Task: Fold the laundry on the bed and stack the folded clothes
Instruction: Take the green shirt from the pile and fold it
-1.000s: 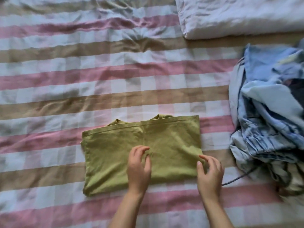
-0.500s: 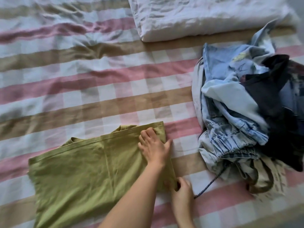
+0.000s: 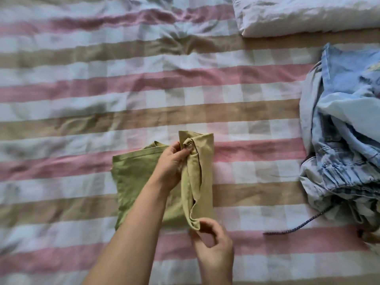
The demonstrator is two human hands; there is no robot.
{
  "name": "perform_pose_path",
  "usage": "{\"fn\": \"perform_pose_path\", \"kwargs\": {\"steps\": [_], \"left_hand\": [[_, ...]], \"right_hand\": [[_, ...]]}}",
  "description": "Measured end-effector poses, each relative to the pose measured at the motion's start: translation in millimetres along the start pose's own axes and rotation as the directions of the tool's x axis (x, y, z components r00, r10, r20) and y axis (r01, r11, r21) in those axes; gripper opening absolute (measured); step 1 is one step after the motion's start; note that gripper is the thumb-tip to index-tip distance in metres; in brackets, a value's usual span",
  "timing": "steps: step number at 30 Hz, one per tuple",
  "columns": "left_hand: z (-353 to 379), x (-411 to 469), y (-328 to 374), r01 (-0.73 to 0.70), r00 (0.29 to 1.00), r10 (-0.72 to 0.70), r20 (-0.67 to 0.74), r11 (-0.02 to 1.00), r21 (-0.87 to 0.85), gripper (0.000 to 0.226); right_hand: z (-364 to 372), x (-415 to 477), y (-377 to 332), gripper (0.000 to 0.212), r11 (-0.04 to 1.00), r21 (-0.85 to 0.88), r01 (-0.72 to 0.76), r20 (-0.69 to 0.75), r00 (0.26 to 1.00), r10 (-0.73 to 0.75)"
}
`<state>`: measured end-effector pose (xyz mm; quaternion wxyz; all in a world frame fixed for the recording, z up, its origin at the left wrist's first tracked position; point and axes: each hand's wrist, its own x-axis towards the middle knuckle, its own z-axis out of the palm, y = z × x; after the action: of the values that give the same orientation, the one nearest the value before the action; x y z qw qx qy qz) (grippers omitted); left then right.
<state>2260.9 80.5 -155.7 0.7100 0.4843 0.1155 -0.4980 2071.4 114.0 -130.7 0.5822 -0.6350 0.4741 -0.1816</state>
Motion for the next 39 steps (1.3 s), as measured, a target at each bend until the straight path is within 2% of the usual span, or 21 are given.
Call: {"fn": "perform_pose_path", "kwargs": {"steps": [2, 5, 9, 11, 13, 15, 17, 18, 19, 21, 23, 24, 26, 28, 29, 32, 36, 39], "left_hand": [[-34.9, -12.5, 18.7, -0.017, 0.999, 0.016, -0.03, 0.999, -0.029, 0.019], [-90.0, -28.0, 34.5, -0.069, 0.987, 0.067, -0.147, 0.998, -0.01, 0.021], [-149.5, -36.8, 34.3, -0.124, 0.902, 0.157, -0.403, 0.987, 0.106, 0.022], [-167.8, -36.0, 27.9, -0.105, 0.838, 0.175, -0.518, 0.981, 0.162, 0.024], [-176.6, -32.9, 22.2, -0.112, 0.79, 0.224, -0.57, 0.968, 0.224, 0.025], [-176.4, -28.5, 18.6, -0.144, 0.724, 0.338, -0.601, 0.927, 0.347, 0.021], [-171.5, -29.0, 16.1, -0.164, 0.589, 0.49, -0.642, 0.851, 0.498, 0.019], [-168.1, -32.5, 13.8, -0.159, 0.532, 0.539, -0.653, 0.821, 0.548, 0.019], [-165.3, -37.5, 9.0, -0.148, 0.513, 0.558, -0.652, 0.806, 0.573, 0.019], [-161.1, -51.0, -7.5, -0.07, 0.567, 0.529, -0.632, 0.795, 0.602, 0.022], [-159.4, -63.9, -25.0, 0.048, 0.635, 0.471, -0.612, 0.766, 0.64, 0.025], [-159.2, -67.6, -31.2, 0.086, 0.652, 0.458, -0.605, 0.747, 0.659, 0.023], [-155.7, -70.4, -33.9, 0.142, 0.658, 0.437, -0.613, 0.728, 0.671, 0.022], [-152.3, -70.1, -29.4, 0.156, 0.695, 0.378, -0.612, 0.751, 0.641, 0.023], [-151.3, -70.2, -25.7, 0.128, 0.725, 0.354, -0.591, 0.774, 0.62, 0.02], [-150.0, -71.9, -5.0, -0.044, 0.771, 0.42, -0.478, 0.785, 0.618, 0.018], [-157.9, -56.3, 57.3, -0.219, 0.698, 0.605, -0.384, 0.691, 0.689, 0.024], [-175.9, -24.5, 118.7, -0.275, 0.634, 0.694, -0.341, 0.614, 0.74, 0.02]], "right_hand": [[21.7, -4.1, -3.6, 0.024, 0.964, -0.099, 0.246, 0.148, 0.962, -0.23], [60.4, -12.7, 2.5, 0.015, 0.869, -0.211, 0.448, 0.309, 0.874, -0.375], [103.0, -22.7, 18.7, 0.005, 0.676, -0.408, 0.613, 0.484, 0.773, -0.409], [118.9, -24.9, 26.7, 0.011, 0.623, -0.461, 0.632, 0.537, 0.758, -0.371], [129.3, -25.5, 36.0, 0.001, 0.576, -0.471, 0.669, 0.594, 0.723, -0.354], [128.5, -20.7, 39.1, 0.017, 0.567, -0.444, 0.694, 0.63, 0.692, -0.353], [117.5, -5.6, 38.6, 0.033, 0.626, -0.478, 0.617, 0.512, 0.774, -0.372], [109.8, 5.5, 36.8, 0.038, 0.676, -0.52, 0.521, 0.39, 0.85, -0.355], [101.4, 18.7, 36.1, 0.043, 0.732, -0.557, 0.392, 0.238, 0.92, -0.312], [86.4, 45.8, 34.0, 0.046, 0.862, -0.499, 0.089, 0.001, 0.995, -0.102], [80.9, 65.1, 35.6, 0.044, 0.925, -0.352, -0.145, -0.02, 0.989, 0.147], [81.4, 70.3, 36.2, 0.041, 0.931, -0.306, -0.199, 0.008, 0.977, 0.211], [84.5, 74.8, 36.3, 0.028, 0.938, -0.26, -0.229, 0.056, 0.966, 0.252], [88.8, 75.2, 32.3, 0.009, 0.948, -0.236, -0.215, 0.095, 0.966, 0.242], [90.9, 75.5, 28.7, 0.001, 0.956, -0.225, -0.191, 0.107, 0.97, 0.219], [100.3, 79.3, 9.4, 0.007, 0.98, -0.168, -0.111, 0.13, 0.982, 0.133], [140.9, 105.6, -38.1, 0.022, 0.999, -0.043, 0.014, 0.186, 0.983, -0.006], [194.4, 143.6, -72.1, 0.024, 0.998, 0.052, 0.043, 0.255, 0.965, -0.055]]}}
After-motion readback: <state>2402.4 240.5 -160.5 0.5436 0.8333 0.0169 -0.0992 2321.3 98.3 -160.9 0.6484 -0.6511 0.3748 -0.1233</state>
